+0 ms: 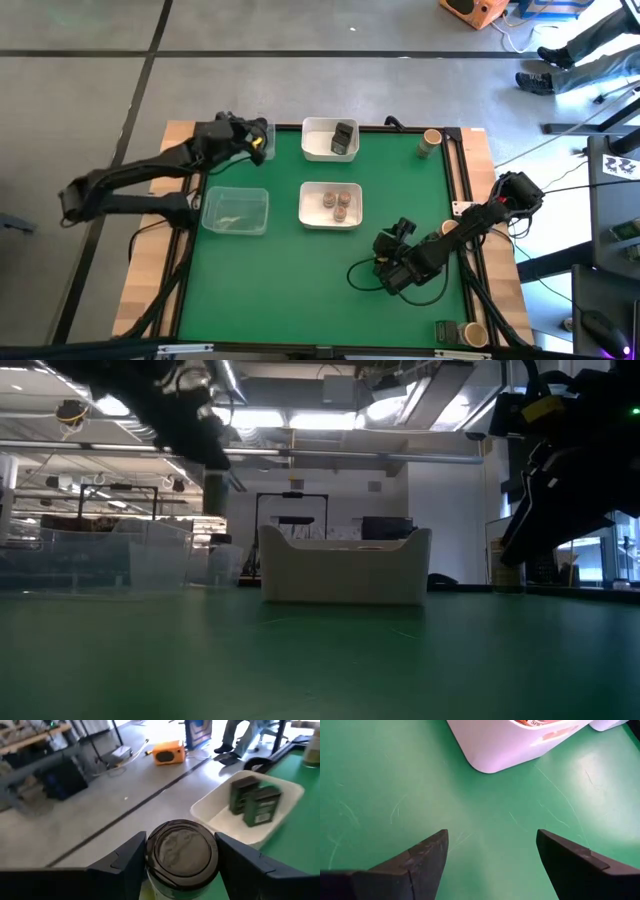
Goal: Sort spices by type
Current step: Put the green seasoning bottle into the top transparent bin
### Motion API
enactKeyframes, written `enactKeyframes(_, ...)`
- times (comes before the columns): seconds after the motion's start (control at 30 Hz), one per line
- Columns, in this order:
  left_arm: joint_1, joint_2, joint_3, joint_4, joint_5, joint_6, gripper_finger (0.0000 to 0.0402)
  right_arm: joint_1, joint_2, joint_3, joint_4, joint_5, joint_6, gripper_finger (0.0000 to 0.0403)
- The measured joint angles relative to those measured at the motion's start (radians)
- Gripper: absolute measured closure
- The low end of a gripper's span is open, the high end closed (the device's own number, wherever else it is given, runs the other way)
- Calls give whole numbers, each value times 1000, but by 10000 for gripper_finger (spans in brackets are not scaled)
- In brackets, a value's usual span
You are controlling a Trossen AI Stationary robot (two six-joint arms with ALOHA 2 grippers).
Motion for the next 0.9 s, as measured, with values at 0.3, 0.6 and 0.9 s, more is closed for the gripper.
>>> enactKeyframes(0.3, 171, 111, -96, 161, 139, -65, 202, 0, 0, 0, 1, 2, 0, 102)
enactKeyframes(0.6, 219, 295, -96, 241, 178, -78, 202, 0, 0, 0, 5, 6, 1, 102)
enactKeyframes(0.9, 224, 416, -94, 301, 201, -105, 201, 0, 0, 0, 5, 6, 1, 102)
